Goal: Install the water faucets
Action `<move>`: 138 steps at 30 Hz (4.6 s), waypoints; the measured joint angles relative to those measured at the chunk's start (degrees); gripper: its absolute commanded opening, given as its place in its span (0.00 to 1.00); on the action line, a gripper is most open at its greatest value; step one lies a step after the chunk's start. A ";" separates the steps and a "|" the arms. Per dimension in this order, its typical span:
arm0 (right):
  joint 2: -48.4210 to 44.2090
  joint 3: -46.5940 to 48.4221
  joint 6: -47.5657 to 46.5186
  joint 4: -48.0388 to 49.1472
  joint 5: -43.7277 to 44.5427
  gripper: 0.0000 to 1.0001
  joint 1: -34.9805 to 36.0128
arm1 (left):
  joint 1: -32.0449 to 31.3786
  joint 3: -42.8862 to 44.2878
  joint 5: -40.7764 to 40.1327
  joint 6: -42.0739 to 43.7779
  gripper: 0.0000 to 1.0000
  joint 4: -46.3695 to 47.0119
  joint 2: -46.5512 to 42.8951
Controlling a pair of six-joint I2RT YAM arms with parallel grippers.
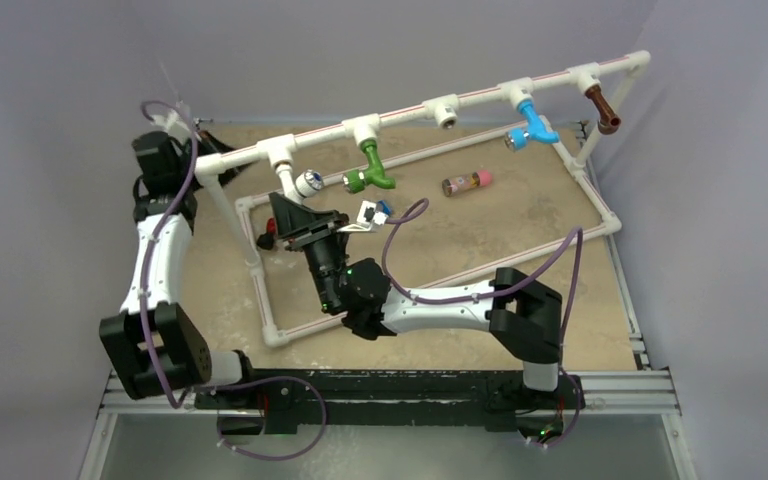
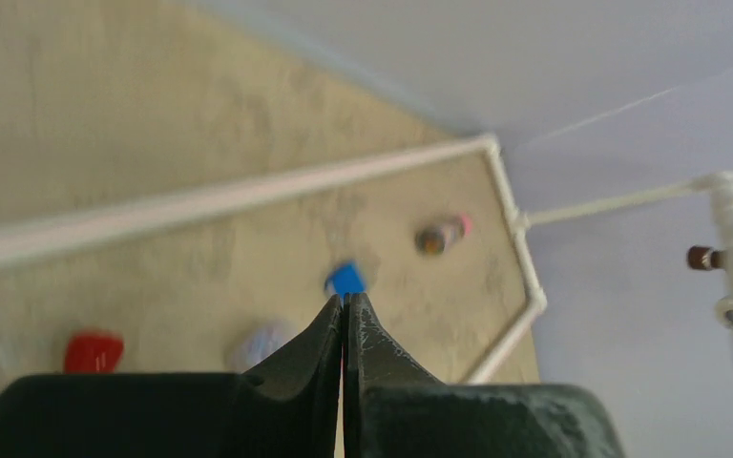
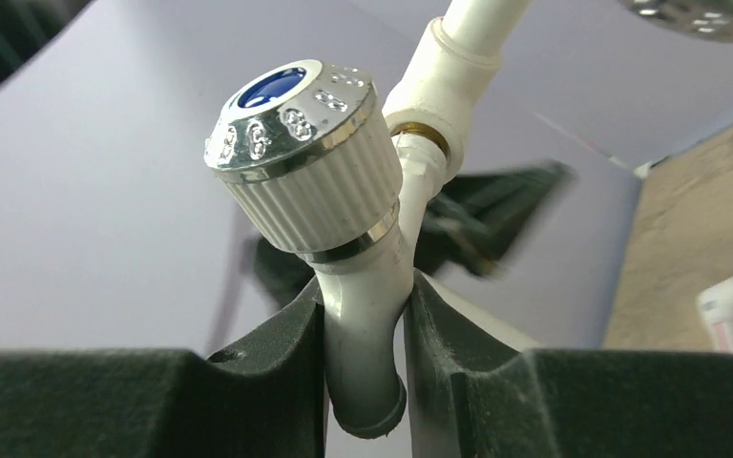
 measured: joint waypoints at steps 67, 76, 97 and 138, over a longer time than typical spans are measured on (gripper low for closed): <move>-24.33 -25.24 -10.58 -14.69 -14.12 0.81 -0.02 | -2.69 24.24 -7.10 5.25 0.00 -20.63 3.02; -30.64 -29.24 -48.50 -13.42 -12.46 0.81 0.00 | -13.22 24.35 -14.71 11.78 0.00 -23.06 -1.62; -17.77 -22.40 -116.06 -3.04 -30.67 0.83 0.48 | -21.14 19.69 -39.19 16.96 0.00 -25.00 -1.86; -8.24 -7.65 -106.44 -8.70 -28.09 0.00 -1.25 | -22.36 13.64 -46.77 16.90 0.00 -15.34 0.20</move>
